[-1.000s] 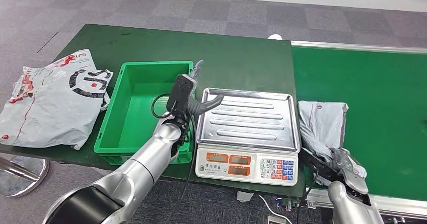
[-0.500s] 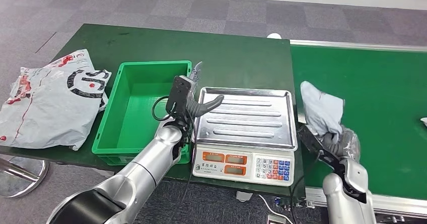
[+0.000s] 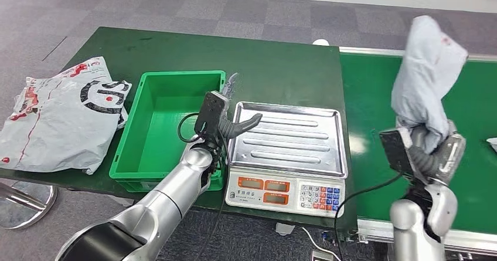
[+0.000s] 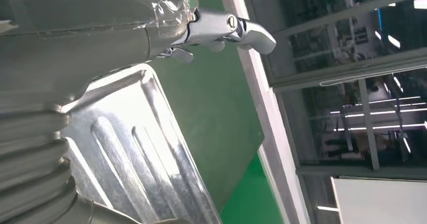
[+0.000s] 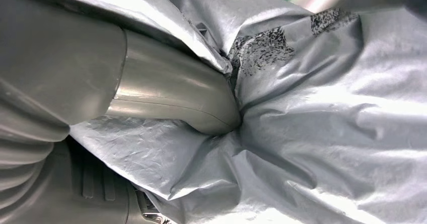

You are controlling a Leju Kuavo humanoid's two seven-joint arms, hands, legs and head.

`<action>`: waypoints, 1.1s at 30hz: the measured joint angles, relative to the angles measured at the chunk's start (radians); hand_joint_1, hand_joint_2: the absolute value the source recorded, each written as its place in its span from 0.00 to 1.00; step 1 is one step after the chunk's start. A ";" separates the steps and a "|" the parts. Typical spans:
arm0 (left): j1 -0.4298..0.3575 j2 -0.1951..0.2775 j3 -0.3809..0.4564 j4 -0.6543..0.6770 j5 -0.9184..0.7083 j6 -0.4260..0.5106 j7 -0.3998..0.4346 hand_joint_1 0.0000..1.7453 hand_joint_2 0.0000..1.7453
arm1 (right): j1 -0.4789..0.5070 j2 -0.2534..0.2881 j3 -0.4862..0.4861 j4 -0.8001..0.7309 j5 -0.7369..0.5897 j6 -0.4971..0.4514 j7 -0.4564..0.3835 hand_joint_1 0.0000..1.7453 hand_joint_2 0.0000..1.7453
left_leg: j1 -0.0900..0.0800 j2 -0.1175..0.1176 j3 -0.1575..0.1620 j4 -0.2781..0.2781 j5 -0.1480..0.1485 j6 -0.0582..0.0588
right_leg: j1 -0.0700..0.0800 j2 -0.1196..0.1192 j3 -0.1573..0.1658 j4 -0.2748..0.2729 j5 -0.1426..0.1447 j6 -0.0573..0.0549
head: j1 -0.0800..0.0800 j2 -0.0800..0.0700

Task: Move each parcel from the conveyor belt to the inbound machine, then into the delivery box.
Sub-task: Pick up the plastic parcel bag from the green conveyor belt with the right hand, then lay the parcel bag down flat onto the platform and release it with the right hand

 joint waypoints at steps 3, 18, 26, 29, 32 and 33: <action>0.000 0.000 0.006 0.000 -0.002 0.000 0.008 0.00 1.00 | 0.009 -0.059 0.036 0.011 -0.083 0.012 -0.019 1.00 1.00 | -0.002 0.001 0.000 0.000 -0.001 0.001 | -0.001 0.001 -0.001 0.000 0.000 0.001 | 0.000 0.000; -0.030 -0.003 -0.085 -0.016 0.152 0.056 0.048 0.00 1.00 | -0.387 -0.016 0.482 0.653 -0.221 0.261 -0.013 1.00 1.00 | -0.001 0.008 0.002 0.000 0.003 -0.002 | 0.001 0.009 -0.003 0.001 0.003 0.000 | 0.000 0.000; -0.032 -0.003 -0.097 -0.017 0.168 0.060 0.047 0.00 1.00 | -0.445 0.002 0.525 0.750 -0.226 0.269 -0.023 1.00 1.00 | 0.000 0.014 0.005 -0.001 0.002 -0.003 | 0.001 0.013 -0.003 0.001 0.005 -0.002 | 0.000 0.000; -0.034 -0.003 -0.102 -0.017 0.174 0.063 0.047 0.00 1.00 | -0.459 0.005 0.533 0.771 -0.230 0.297 -0.030 1.00 1.00 | 0.000 0.015 0.005 -0.001 0.002 -0.003 | 0.002 0.014 -0.003 0.001 0.006 -0.003 | 0.000 0.000; -0.038 -0.003 -0.129 -0.017 0.205 0.072 0.059 0.00 1.00 | -0.481 0.008 0.553 0.804 -0.254 0.388 -0.073 1.00 1.00 | 0.001 0.018 0.007 -0.001 0.002 -0.003 | 0.002 0.017 -0.003 0.001 0.007 -0.003 | 0.000 0.000; -0.039 -0.003 -0.142 -0.018 0.219 0.075 0.061 0.00 1.00 | -0.486 0.009 0.562 0.816 -0.265 0.419 -0.097 1.00 1.00 | 0.001 0.018 0.007 -0.001 0.002 -0.003 | 0.002 0.017 -0.003 0.001 0.007 -0.003 | 0.000 0.000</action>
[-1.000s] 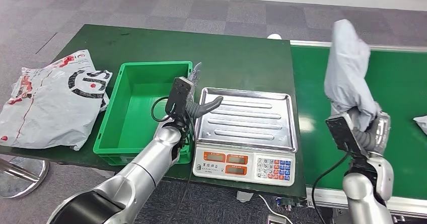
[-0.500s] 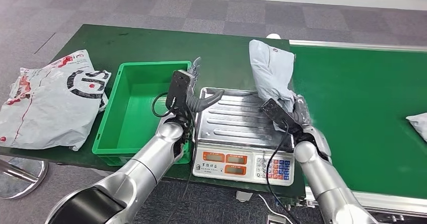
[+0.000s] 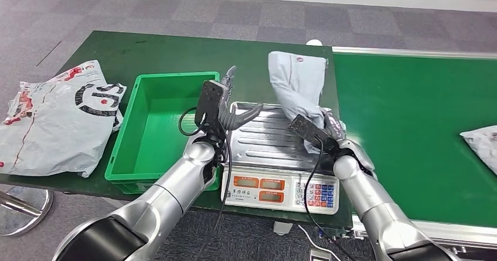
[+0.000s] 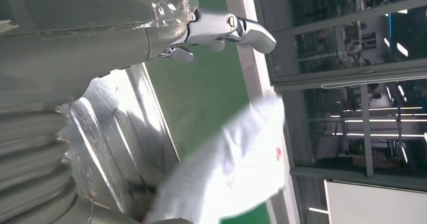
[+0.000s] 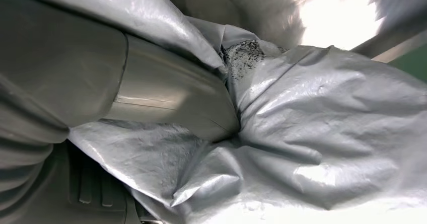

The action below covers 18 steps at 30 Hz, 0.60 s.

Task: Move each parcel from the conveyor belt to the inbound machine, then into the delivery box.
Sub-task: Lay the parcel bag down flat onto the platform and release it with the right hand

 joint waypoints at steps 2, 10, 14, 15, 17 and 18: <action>-0.004 0.000 -0.027 -0.001 0.026 0.006 -0.001 0.00 1.00 | -0.003 0.001 0.016 0.016 -0.022 0.047 -0.050 1.00 1.00 | 0.000 -0.001 0.000 0.000 0.000 0.000 | 0.000 0.000 0.000 0.000 0.000 0.000 | 0.000 0.000; -0.010 0.000 -0.106 -0.001 0.090 0.018 -0.033 0.00 1.00 | 0.051 -0.008 0.072 -0.044 -0.060 0.061 -0.149 1.00 1.00 | 0.000 -0.002 0.000 0.000 0.000 0.000 | 0.000 -0.001 0.001 0.000 0.000 0.000 | 0.000 0.000; -0.010 0.000 -0.132 -0.001 0.095 0.022 -0.040 0.00 1.00 | 0.095 -0.009 0.088 -0.108 -0.059 0.054 -0.157 0.65 1.00 | 0.000 -0.002 0.000 0.000 0.000 0.000 | 0.000 -0.001 0.001 0.000 -0.001 0.001 | 0.000 0.000; -0.010 0.000 -0.135 -0.001 0.095 0.023 -0.041 0.00 1.00 | 0.103 -0.009 0.090 -0.119 -0.060 0.054 -0.159 0.40 1.00 | 0.000 -0.002 0.000 0.000 0.000 0.000 | 0.000 -0.001 0.001 0.000 -0.001 0.001 | 0.000 0.000; -0.010 0.000 -0.144 -0.001 0.097 0.023 -0.044 0.00 1.00 | 0.118 -0.010 0.091 -0.140 -0.066 0.053 -0.171 0.00 1.00 | 0.000 -0.002 0.000 0.000 0.000 0.000 | 0.000 -0.001 0.001 0.000 -0.001 0.001 | 0.000 0.000; -0.010 0.000 -0.148 -0.001 0.100 0.022 -0.047 0.00 1.00 | 0.127 -0.010 0.091 -0.152 -0.072 0.052 -0.181 0.00 1.00 | 0.000 -0.002 0.000 0.000 0.000 0.000 | 0.000 -0.001 0.001 0.000 -0.001 0.001 | 0.000 0.000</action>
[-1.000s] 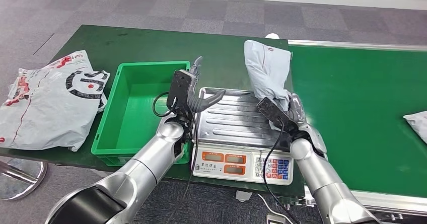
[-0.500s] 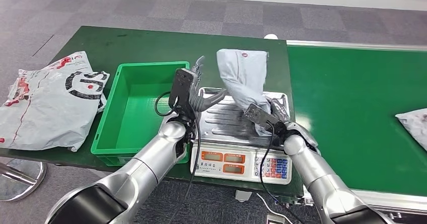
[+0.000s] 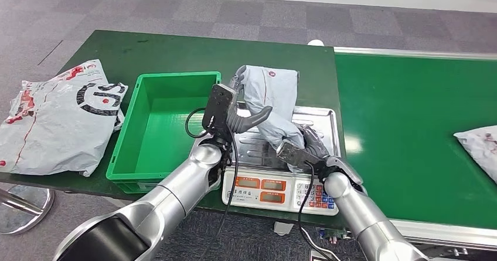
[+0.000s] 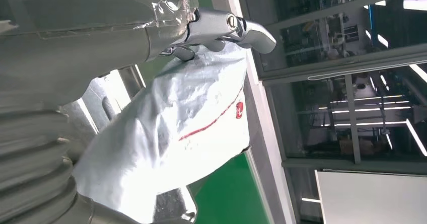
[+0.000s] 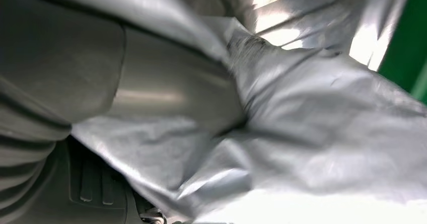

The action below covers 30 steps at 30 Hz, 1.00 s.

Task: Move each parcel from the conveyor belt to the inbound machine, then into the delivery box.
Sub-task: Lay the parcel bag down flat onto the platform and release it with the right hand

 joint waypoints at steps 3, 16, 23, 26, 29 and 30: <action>0.000 0.000 -0.011 0.000 0.008 -0.002 -0.009 0.00 1.00 | 0.038 -0.005 0.000 -0.050 -0.021 -0.007 -0.022 0.00 1.00 | 0.000 -0.001 0.000 0.000 0.000 0.000 | 0.000 -0.001 0.000 0.000 0.000 0.000 | 0.000 0.000; 0.000 0.000 -0.074 0.001 0.025 0.052 -0.038 0.00 1.00 | 0.161 0.001 -0.072 -0.271 -0.116 -0.050 -0.011 0.00 1.00 | 0.000 -0.003 -0.003 0.000 0.000 0.000 | 0.000 -0.003 -0.001 0.000 0.000 0.000 | 0.000 0.000; 0.000 0.000 -0.078 0.009 -0.056 0.153 -0.076 0.00 1.00 | 0.148 0.021 -0.154 -0.281 -0.177 -0.132 -0.011 0.00 1.00 | 0.000 -0.004 -0.004 0.000 0.000 0.000 | 0.000 -0.004 -0.001 0.000 0.000 0.000 | 0.000 0.000; 0.000 0.001 -0.078 0.011 -0.108 0.165 -0.056 0.00 1.00 | 0.107 0.044 -0.195 -0.253 -0.201 -0.159 -0.008 0.00 1.00 | 0.000 -0.004 -0.004 0.000 0.001 0.000 | 0.000 -0.004 -0.001 0.000 0.000 0.000 | 0.000 0.000; 0.000 0.001 -0.078 0.018 -0.160 0.163 0.010 0.00 1.00 | 0.070 0.073 -0.236 -0.229 -0.233 -0.165 -0.002 0.00 1.00 | 0.000 -0.004 -0.004 0.000 0.001 0.000 | 0.000 -0.005 -0.001 0.000 0.000 0.000 | 0.000 0.000; 0.000 0.001 -0.079 0.021 -0.178 0.155 0.040 0.00 1.00 | 0.061 0.083 -0.250 -0.223 -0.246 -0.166 -0.003 0.00 1.00 | 0.000 -0.004 -0.004 0.000 0.001 0.000 | 0.000 -0.006 -0.001 0.000 0.000 0.000 | 0.000 0.000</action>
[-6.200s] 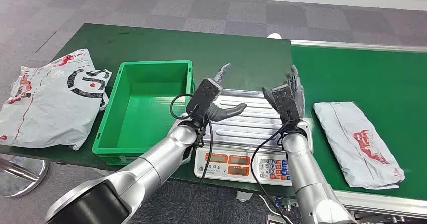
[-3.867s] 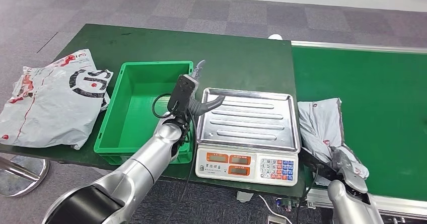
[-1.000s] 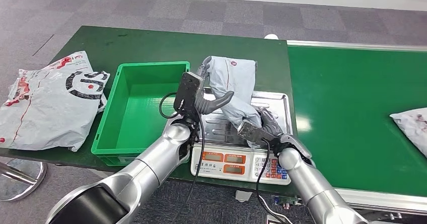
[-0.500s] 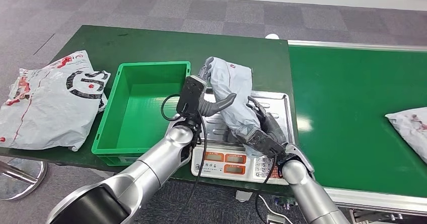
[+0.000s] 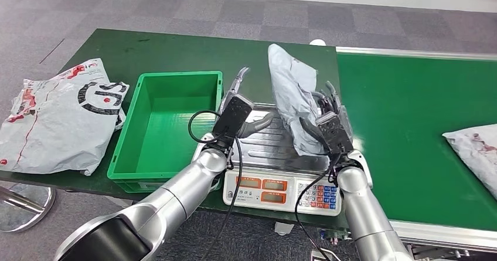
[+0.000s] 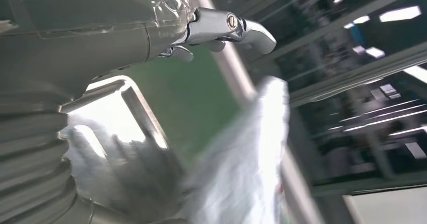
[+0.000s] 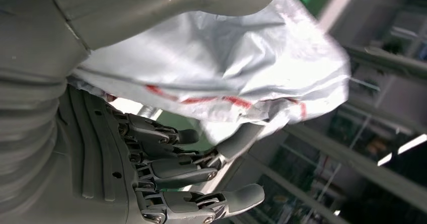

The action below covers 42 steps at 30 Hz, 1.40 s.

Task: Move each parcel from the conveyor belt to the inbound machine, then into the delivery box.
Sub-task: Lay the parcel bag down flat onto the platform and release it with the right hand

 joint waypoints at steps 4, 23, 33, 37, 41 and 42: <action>-0.002 0.000 -0.026 0.012 -0.068 -0.042 0.094 0.00 1.00 | -0.034 0.030 -0.055 0.029 -0.033 -0.007 -0.018 0.00 0.00 | 0.000 0.000 0.000 0.000 0.000 0.000 | 0.000 0.000 0.000 0.000 0.000 0.000 | 0.000 0.000; -0.069 0.000 -0.140 0.070 -0.320 -0.116 0.203 0.00 1.00 | -0.215 0.048 -0.087 0.382 -0.174 0.268 -0.151 0.00 0.00 | 0.000 -0.003 -0.001 0.000 0.001 -0.001 | 0.000 -0.001 0.000 0.000 0.000 0.000 | 0.000 0.000; -0.070 0.000 -0.180 0.065 -0.427 -0.136 0.241 0.00 1.00 | -0.229 0.022 -0.055 0.413 -0.234 0.195 -0.169 0.00 0.00 | 0.000 -0.003 -0.001 0.000 0.001 -0.001 | 0.000 -0.002 0.000 0.000 0.000 0.000 | 0.000 0.000; -0.070 0.000 -0.185 0.065 -0.427 -0.136 0.241 0.00 1.00 | -0.229 0.017 -0.051 0.416 -0.236 0.195 -0.169 0.00 0.00 | 0.000 -0.003 -0.001 0.000 0.001 -0.001 | 0.000 -0.002 0.000 0.000 0.000 0.000 | 0.000 0.000; -0.070 0.000 -0.193 0.065 -0.427 -0.136 0.241 0.00 1.00 | -0.229 0.014 -0.049 0.419 -0.236 0.195 -0.169 0.00 0.00 | 0.000 -0.003 -0.001 0.000 0.001 -0.001 | 0.000 -0.002 0.000 0.000 0.000 0.000 | 0.000 0.000; -0.070 0.000 -0.193 0.065 -0.427 -0.136 0.241 0.00 1.00 | -0.229 0.014 -0.049 0.419 -0.236 0.195 -0.169 0.00 0.00 | 0.000 -0.003 -0.001 0.000 0.001 -0.001 | 0.000 -0.002 0.000 0.000 0.000 0.000 | 0.000 0.000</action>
